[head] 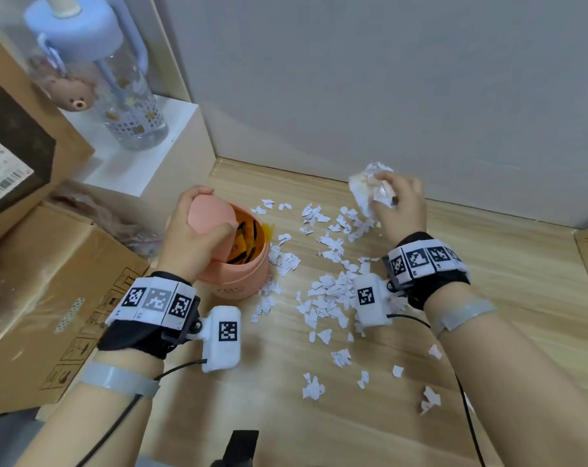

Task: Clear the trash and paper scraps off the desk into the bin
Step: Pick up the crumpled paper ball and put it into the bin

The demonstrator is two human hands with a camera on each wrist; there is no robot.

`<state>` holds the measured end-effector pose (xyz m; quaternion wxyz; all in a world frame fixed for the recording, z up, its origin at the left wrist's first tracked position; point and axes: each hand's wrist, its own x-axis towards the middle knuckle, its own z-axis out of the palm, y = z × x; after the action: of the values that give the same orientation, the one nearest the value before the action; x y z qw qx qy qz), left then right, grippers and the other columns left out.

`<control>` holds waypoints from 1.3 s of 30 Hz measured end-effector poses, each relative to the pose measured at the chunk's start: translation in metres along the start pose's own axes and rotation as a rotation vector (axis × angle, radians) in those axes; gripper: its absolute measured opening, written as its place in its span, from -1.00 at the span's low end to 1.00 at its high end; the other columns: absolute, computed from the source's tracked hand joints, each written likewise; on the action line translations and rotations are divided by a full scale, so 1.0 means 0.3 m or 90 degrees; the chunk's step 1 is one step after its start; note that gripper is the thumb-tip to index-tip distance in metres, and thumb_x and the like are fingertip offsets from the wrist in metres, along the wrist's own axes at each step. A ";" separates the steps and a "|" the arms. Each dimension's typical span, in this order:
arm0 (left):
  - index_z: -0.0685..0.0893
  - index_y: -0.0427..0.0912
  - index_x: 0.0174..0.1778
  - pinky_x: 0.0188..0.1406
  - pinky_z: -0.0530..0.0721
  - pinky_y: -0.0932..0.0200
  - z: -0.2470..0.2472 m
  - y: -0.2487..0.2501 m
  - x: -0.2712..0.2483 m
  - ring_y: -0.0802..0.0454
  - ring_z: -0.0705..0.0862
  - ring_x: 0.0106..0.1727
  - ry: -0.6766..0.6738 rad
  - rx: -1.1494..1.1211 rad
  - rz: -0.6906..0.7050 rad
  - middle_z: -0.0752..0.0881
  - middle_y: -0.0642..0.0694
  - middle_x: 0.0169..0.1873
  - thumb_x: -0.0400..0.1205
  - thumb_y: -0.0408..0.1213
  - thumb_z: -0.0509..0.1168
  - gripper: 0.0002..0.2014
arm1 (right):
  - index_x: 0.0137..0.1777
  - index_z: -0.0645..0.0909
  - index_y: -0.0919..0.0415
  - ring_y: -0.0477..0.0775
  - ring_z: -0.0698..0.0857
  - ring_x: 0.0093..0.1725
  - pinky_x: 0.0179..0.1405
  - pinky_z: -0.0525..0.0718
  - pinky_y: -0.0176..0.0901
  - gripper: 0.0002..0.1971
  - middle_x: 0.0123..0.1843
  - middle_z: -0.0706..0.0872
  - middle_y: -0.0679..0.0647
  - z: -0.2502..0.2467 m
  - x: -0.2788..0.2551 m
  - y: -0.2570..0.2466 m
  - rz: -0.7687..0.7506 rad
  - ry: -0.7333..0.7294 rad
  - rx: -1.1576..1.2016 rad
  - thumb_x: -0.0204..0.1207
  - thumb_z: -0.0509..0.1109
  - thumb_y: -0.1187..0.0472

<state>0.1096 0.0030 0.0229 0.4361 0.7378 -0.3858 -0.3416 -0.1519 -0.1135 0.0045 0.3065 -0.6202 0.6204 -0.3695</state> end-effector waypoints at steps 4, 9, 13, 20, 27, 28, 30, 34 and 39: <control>0.45 0.22 0.21 -0.03 0.45 0.09 -0.026 -0.005 -0.033 -0.17 0.48 0.25 -0.048 0.010 0.012 0.48 -0.14 0.31 0.32 -0.18 0.41 -0.46 | 0.09 0.35 -0.07 0.01 0.65 -0.05 -0.43 0.74 -0.19 -0.66 0.07 0.55 -0.01 0.039 -0.156 -0.216 -0.008 -0.185 0.267 0.47 0.39 0.29; 0.48 0.19 0.17 0.07 0.44 0.10 -0.053 -0.013 -0.095 -0.03 0.51 0.24 -0.078 -0.015 0.039 0.54 -0.01 0.25 0.13 -0.04 0.34 -0.39 | -0.11 0.23 0.13 -0.40 0.56 -0.41 -0.58 0.54 -0.49 -0.69 -0.21 0.38 -0.05 0.182 -0.302 -0.317 -0.067 -0.279 0.215 0.46 0.36 0.37; 0.48 0.15 0.14 0.04 0.46 0.18 -0.064 -0.021 -0.118 0.01 0.49 0.18 -0.073 -0.016 0.044 0.53 0.17 0.08 0.18 -0.19 0.31 -0.44 | -0.40 0.20 -0.05 -0.12 0.37 -0.36 -0.38 0.41 -0.15 -0.57 -0.34 0.33 -0.12 0.315 -0.393 -0.276 -0.111 -0.213 0.138 0.32 0.24 0.52; 0.47 0.22 0.14 0.36 0.39 0.01 -0.074 -0.026 -0.120 -0.04 0.43 0.37 -0.062 -0.006 0.048 0.51 0.18 0.15 0.18 -0.09 0.33 -0.45 | -0.16 0.51 -0.04 -0.12 0.47 0.29 0.20 0.08 -0.02 -0.80 -0.01 0.62 -0.18 0.302 -0.481 -0.216 -0.309 -0.240 -0.144 0.36 0.24 -0.12; 0.44 0.38 0.07 0.42 0.42 -0.19 -0.079 -0.029 -0.115 -0.04 0.44 0.37 -0.102 0.007 0.056 0.47 0.19 0.19 0.14 0.07 0.37 -0.45 | 0.19 0.61 0.05 -0.03 -0.04 0.64 0.31 -0.64 0.43 -0.45 0.37 0.58 -0.03 0.354 -0.439 -0.266 -0.344 -0.552 -0.519 0.31 0.27 -0.27; 0.44 0.36 0.10 0.42 0.43 -0.19 -0.081 -0.030 -0.113 -0.03 0.44 0.37 -0.107 0.008 0.059 0.48 0.19 0.20 0.18 0.02 0.40 -0.45 | 0.20 0.61 0.07 -0.04 0.00 0.62 0.26 -0.68 0.36 -0.42 0.38 0.57 0.00 0.371 -0.426 -0.281 -0.336 -0.559 -0.532 0.28 0.30 -0.27; 0.45 0.29 0.16 0.39 0.46 -0.11 -0.082 -0.036 -0.107 0.00 0.46 0.34 -0.104 0.007 0.064 0.49 0.17 0.25 0.24 -0.09 0.47 -0.42 | 0.16 0.62 0.10 -0.04 0.02 0.61 0.20 -0.74 0.30 -0.42 0.32 0.61 0.02 0.388 -0.415 -0.295 -0.337 -0.562 -0.553 0.24 0.34 -0.25; 0.47 0.06 0.24 0.05 0.47 0.45 -0.091 -0.046 -0.117 0.11 0.52 0.20 -0.080 0.000 0.091 0.52 0.14 0.21 0.31 -0.34 0.54 -0.39 | 0.18 0.61 0.02 -0.05 -0.08 0.64 0.35 -0.59 0.41 -0.52 0.34 0.60 -0.10 0.354 -0.425 -0.271 -0.372 -0.536 -0.478 0.29 0.37 -0.17; 0.50 0.07 0.18 0.00 0.43 0.49 -0.161 -0.077 -0.114 0.12 0.50 0.16 0.020 -0.014 0.098 0.52 0.10 0.17 0.27 -0.34 0.56 -0.40 | 0.42 0.36 -0.13 0.00 0.18 0.60 0.47 0.02 0.19 -0.34 0.59 0.28 -0.10 0.263 -0.436 -0.181 -0.358 -0.358 -0.258 0.30 0.48 0.07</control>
<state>0.1406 0.0585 0.0263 0.4752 0.7063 -0.4305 -0.3001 -0.0508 0.0130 -0.0028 0.2232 -0.8887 0.3800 -0.1264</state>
